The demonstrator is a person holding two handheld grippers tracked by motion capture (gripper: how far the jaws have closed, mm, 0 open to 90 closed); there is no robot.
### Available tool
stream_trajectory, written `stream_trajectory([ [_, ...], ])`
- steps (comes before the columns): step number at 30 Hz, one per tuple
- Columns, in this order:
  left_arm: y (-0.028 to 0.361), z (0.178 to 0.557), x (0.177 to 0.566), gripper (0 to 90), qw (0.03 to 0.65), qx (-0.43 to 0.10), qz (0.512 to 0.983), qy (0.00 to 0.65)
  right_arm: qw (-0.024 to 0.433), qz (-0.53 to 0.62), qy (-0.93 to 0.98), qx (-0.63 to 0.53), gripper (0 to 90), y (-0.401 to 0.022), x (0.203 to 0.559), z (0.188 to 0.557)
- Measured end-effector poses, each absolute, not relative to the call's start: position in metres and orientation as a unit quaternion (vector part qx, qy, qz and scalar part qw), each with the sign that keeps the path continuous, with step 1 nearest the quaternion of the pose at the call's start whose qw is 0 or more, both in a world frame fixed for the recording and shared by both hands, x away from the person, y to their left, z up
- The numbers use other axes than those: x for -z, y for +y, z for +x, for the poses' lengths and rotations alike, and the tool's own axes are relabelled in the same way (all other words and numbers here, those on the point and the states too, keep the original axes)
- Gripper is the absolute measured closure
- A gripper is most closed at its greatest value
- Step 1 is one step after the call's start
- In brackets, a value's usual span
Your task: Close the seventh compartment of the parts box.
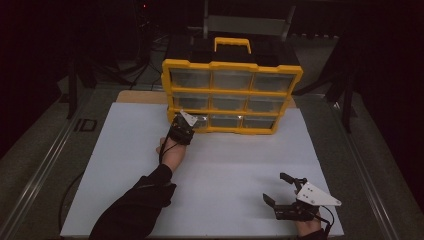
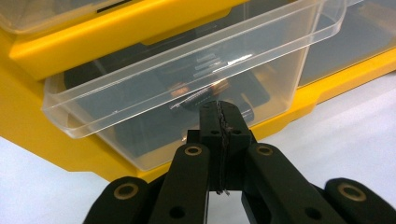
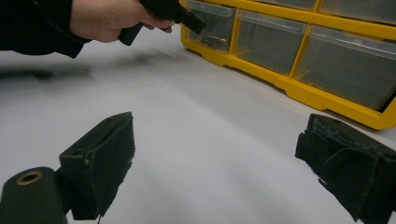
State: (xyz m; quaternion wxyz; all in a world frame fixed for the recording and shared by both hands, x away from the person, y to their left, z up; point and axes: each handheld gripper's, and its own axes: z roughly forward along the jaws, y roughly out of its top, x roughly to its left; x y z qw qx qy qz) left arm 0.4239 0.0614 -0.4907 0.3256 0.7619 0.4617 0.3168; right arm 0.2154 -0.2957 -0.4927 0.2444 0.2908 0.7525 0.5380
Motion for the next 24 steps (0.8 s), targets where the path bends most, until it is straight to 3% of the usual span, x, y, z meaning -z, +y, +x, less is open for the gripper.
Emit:
stream_trajectory([
  [24, 0.062, 0.437, 0.488, 88.2, 0.316, -0.323, 0.766, 0.457, 0.242, 0.296, 0.753, -0.536, 9.2, -0.296, 0.493, 0.216],
])
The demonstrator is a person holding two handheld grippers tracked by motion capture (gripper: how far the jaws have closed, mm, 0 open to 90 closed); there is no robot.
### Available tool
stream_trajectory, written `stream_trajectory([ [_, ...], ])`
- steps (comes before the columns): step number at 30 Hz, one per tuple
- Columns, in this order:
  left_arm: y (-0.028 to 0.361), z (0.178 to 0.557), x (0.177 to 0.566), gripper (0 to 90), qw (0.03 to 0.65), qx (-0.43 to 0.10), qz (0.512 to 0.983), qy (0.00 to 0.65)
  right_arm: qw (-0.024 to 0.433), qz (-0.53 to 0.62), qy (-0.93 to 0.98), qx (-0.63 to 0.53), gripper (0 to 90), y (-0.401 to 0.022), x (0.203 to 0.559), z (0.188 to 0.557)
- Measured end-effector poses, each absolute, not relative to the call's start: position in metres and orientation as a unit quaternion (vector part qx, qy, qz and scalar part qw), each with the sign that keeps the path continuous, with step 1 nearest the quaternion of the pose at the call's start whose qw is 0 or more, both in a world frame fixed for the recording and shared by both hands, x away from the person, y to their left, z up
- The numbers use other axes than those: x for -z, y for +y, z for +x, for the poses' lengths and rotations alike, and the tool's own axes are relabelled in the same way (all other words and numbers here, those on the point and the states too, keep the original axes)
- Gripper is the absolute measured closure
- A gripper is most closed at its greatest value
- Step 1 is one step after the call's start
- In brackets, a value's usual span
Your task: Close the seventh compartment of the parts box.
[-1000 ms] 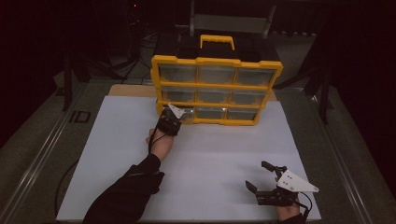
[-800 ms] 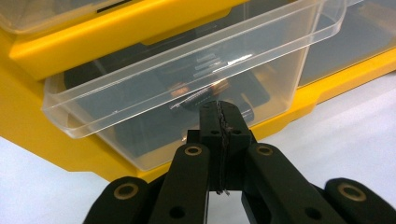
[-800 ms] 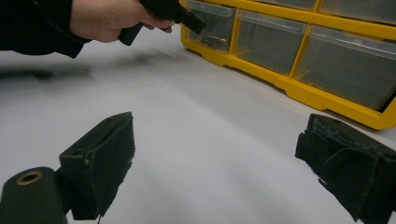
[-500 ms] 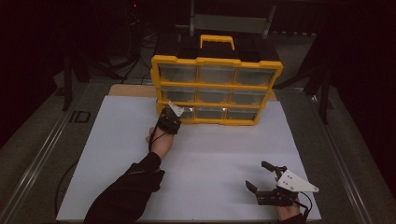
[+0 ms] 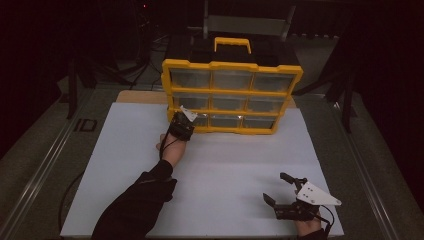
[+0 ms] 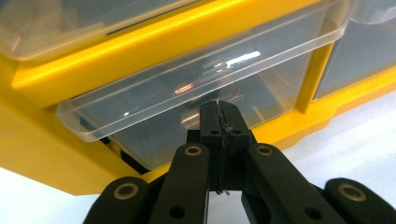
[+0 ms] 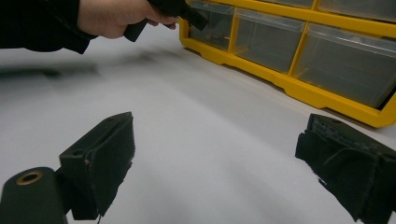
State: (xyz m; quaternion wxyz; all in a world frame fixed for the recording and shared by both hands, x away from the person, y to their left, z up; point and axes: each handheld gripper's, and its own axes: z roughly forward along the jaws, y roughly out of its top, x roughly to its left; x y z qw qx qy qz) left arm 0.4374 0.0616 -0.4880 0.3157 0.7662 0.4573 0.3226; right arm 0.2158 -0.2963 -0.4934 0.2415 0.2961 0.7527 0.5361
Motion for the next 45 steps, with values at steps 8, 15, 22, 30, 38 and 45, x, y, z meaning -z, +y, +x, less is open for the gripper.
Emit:
stream_trajectory([
  [8, 0.062, 0.437, 0.488, 88.2, 0.315, -0.321, 0.766, 0.459, 0.242, 0.295, 0.753, -0.536, 9.2, -0.296, 0.493, 0.216],
  [15, 0.059, 0.433, 0.486, 83.8, 0.318, -0.307, 0.769, 0.461, 0.243, 0.295, 0.753, -0.536, 9.2, -0.297, 0.493, 0.216],
  [22, 0.056, 0.430, 0.482, 69.4, 0.324, -0.278, 0.782, 0.454, 0.244, 0.294, 0.753, -0.536, 9.2, -0.296, 0.493, 0.216],
  [30, 0.051, 0.426, 0.477, 50.7, 0.336, -0.244, 0.788, 0.455, 0.245, 0.292, 0.755, -0.534, 9.2, -0.296, 0.493, 0.216],
  [38, 0.052, 0.426, 0.477, 30.3, 0.349, -0.211, 0.786, 0.464, 0.246, 0.292, 0.755, -0.533, 9.2, -0.295, 0.493, 0.216],
  [45, 0.052, 0.424, 0.475, 11.9, 0.353, -0.194, 0.791, 0.462, 0.246, 0.293, 0.755, -0.532, 9.2, -0.295, 0.493, 0.216],
])
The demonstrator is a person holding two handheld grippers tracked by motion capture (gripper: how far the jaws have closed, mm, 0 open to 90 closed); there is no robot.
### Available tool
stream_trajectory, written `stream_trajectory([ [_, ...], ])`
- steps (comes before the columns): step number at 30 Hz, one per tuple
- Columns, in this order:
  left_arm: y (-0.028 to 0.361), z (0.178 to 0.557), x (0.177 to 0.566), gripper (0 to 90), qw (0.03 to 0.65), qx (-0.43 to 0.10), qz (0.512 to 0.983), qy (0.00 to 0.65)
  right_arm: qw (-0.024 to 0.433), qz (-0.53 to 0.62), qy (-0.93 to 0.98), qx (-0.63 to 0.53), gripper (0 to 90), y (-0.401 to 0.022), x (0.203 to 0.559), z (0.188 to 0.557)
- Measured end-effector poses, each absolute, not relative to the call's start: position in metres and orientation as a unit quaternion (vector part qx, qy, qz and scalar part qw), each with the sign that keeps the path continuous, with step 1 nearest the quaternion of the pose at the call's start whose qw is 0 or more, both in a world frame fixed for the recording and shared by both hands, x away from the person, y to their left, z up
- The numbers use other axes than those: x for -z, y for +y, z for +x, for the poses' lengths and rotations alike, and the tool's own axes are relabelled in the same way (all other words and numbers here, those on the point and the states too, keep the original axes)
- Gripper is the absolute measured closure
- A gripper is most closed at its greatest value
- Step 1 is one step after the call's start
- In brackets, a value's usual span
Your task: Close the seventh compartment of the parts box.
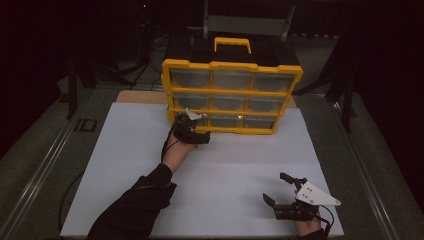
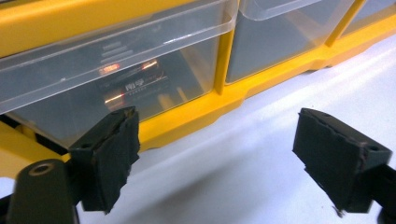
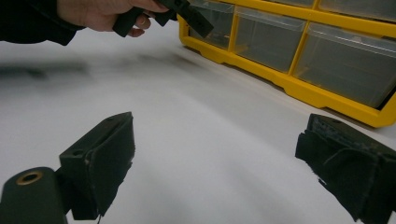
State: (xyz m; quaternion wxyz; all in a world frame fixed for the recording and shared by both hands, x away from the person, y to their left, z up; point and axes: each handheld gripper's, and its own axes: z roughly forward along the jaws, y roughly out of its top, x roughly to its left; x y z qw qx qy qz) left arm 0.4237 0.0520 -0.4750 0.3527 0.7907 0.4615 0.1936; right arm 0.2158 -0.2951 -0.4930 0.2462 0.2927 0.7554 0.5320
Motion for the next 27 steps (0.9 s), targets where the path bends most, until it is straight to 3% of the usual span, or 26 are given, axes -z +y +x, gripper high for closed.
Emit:
stream_trajectory([
  [5, 0.0496, 0.4231, 0.4768, 0.0, 0.339, -0.183, 0.808, 0.447, 0.246, 0.293, 0.755, -0.532, 9.2, -0.2954, 0.4930, 0.2159],
  [27, 0.0476, 0.4200, 0.4719, 0.0, 0.350, -0.166, 0.825, 0.411, 0.246, 0.299, 0.753, -0.532, 9.2, -0.2982, 0.4949, 0.2166],
])
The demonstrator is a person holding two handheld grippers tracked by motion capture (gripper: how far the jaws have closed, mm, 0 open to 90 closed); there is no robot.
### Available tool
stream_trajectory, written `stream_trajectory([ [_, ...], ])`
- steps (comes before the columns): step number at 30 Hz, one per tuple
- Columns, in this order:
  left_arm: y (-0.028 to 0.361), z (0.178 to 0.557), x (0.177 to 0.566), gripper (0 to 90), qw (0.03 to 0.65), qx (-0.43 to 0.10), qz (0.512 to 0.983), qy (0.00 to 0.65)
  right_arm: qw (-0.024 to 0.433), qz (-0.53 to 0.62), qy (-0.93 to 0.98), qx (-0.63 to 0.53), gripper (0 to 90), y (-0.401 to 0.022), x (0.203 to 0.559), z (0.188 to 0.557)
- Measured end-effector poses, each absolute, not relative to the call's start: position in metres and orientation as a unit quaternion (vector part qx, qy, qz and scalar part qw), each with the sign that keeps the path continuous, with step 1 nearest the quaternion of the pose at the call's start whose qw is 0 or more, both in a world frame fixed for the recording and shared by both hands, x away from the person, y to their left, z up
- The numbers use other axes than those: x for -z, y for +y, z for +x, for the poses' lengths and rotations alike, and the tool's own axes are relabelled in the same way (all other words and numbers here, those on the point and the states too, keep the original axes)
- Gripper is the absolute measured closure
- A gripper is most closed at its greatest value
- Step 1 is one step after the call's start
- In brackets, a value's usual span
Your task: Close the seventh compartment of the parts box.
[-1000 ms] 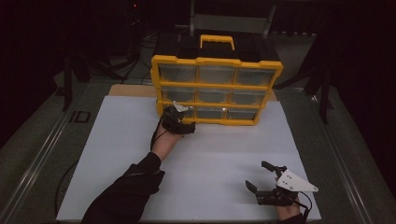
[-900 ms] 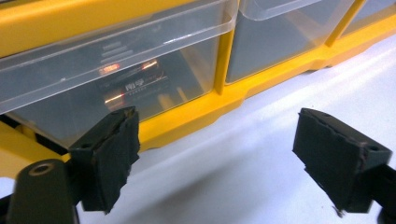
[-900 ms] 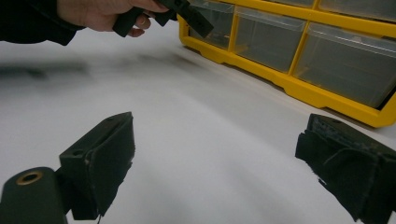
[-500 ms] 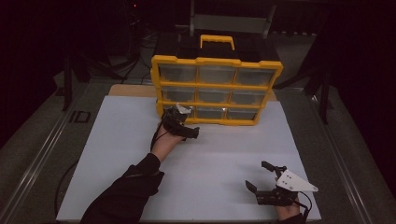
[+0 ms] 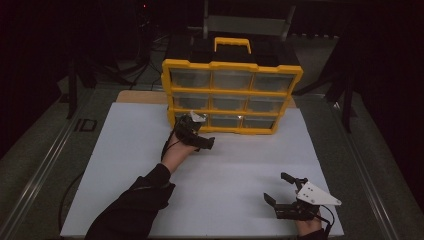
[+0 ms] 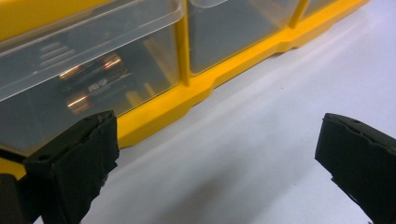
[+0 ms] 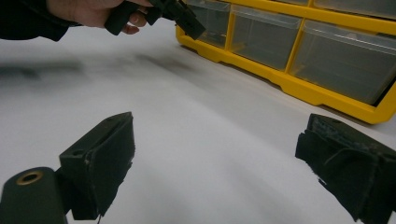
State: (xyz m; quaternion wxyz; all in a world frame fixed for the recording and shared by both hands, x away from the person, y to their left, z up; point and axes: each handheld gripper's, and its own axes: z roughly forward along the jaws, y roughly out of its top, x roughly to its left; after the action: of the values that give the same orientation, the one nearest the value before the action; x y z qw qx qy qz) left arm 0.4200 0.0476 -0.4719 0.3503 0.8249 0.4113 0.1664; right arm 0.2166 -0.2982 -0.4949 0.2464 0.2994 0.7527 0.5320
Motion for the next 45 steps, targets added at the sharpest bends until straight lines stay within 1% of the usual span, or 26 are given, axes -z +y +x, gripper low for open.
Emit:
stream_trajectory([
  [10, 0.049, 0.421, 0.468, 0.0, 0.363, -0.145, 0.836, 0.385, 0.243, 0.304, 0.751, -0.533, 9.2, -0.300, 0.497, 0.217],
  [14, 0.048, 0.419, 0.465, 0.0, 0.375, -0.147, 0.832, 0.381, 0.243, 0.304, 0.751, -0.533, 9.2, -0.300, 0.497, 0.217],
  [20, 0.046, 0.418, 0.464, 0.0, 0.370, -0.143, 0.841, 0.367, 0.244, 0.305, 0.751, -0.533, 9.2, -0.301, 0.496, 0.217],
  [28, 0.049, 0.411, 0.458, 0.0, 0.378, -0.131, 0.848, 0.348, 0.246, 0.302, 0.751, -0.533, 9.2, -0.301, 0.495, 0.216],
  [34, 0.054, 0.403, 0.448, 0.0, 0.387, -0.121, 0.850, 0.337, 0.247, 0.300, 0.753, -0.531, 9.2, -0.298, 0.494, 0.215],
  [45, 0.068, 0.389, 0.428, 0.0, 0.393, -0.121, 0.856, 0.314, 0.249, 0.297, 0.754, -0.531, 9.2, -0.297, 0.493, 0.214],
])
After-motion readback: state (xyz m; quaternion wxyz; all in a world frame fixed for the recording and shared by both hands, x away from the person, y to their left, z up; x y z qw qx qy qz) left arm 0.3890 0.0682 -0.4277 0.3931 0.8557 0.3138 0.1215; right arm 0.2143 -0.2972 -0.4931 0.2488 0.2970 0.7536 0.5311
